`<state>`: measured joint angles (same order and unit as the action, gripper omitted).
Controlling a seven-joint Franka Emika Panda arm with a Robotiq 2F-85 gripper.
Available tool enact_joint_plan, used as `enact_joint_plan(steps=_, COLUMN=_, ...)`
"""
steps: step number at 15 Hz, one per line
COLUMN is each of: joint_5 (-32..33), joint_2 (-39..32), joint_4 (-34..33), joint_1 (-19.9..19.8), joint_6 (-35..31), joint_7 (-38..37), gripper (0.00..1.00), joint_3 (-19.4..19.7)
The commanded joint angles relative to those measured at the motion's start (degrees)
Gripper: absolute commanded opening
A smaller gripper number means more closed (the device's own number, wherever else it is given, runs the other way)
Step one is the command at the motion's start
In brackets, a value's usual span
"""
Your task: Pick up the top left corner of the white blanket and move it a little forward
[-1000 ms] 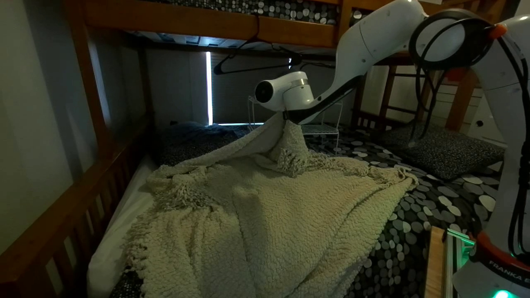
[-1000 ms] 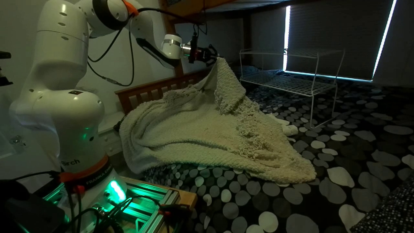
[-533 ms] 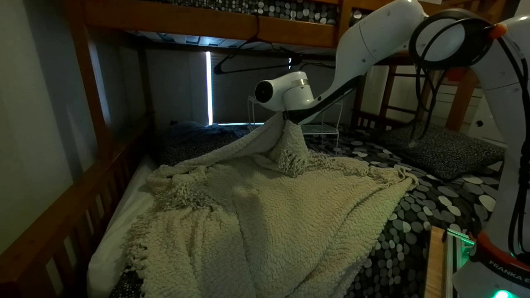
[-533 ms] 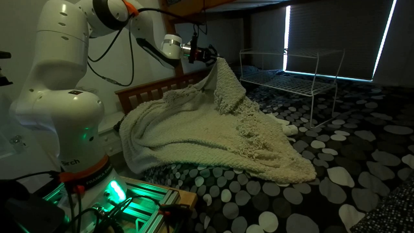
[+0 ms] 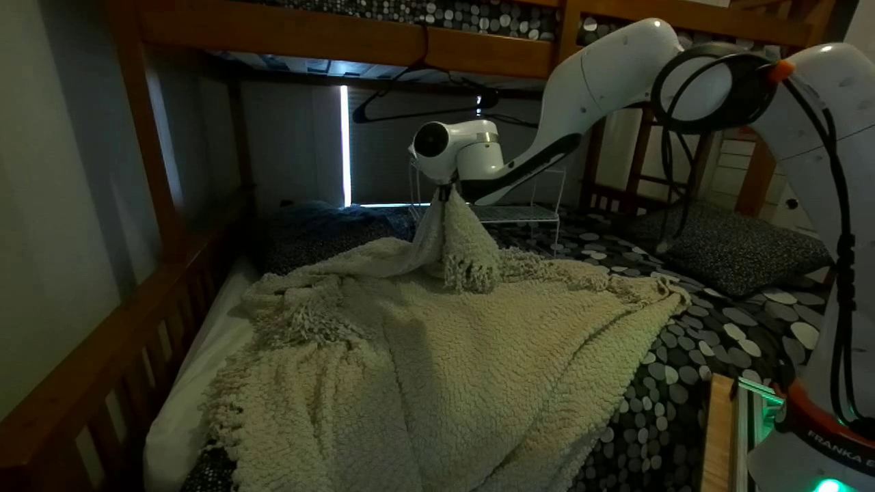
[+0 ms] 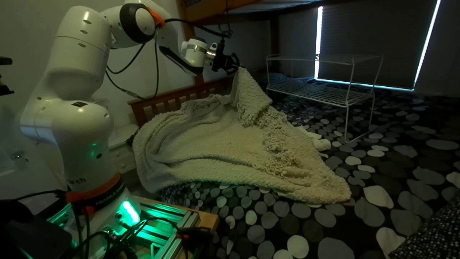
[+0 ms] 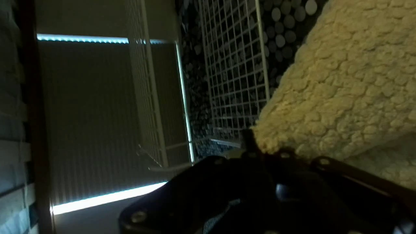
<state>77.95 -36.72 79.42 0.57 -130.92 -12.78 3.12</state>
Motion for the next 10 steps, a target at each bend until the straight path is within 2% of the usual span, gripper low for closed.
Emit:
enact_joint_plan(steps=1, joint_5=0.2, joint_2=-7.5, joint_4=-10.1, joint_1=-1.1, joint_6=-9.9, joint_7=6.3, gripper=0.01, joint_3=-1.1)
enact_joint_plan(steps=6, joint_5=1.3, joint_2=-16.3, joint_4=-23.1, joint_1=1.0, joint_6=-20.6, joint_7=14.8, gripper=0.01, joint_3=0.3)
enact_joint_plan(steps=7, joint_5=-0.6, joint_2=-11.3, joint_4=-15.3, joint_1=1.0, joint_6=-18.1, joint_7=11.9, gripper=0.01, joint_3=1.0)
enact_joint_plan(steps=8, joint_5=-0.9, joint_2=-12.3, joint_4=-16.7, joint_1=1.2, joint_6=-18.6, joint_7=12.3, gripper=0.04, joint_3=1.1)
enact_joint_plan(steps=10, joint_5=-0.9, joint_2=-12.3, joint_4=-16.4, joint_1=1.2, joint_6=-18.5, joint_7=12.2, gripper=0.04, joint_3=1.3)
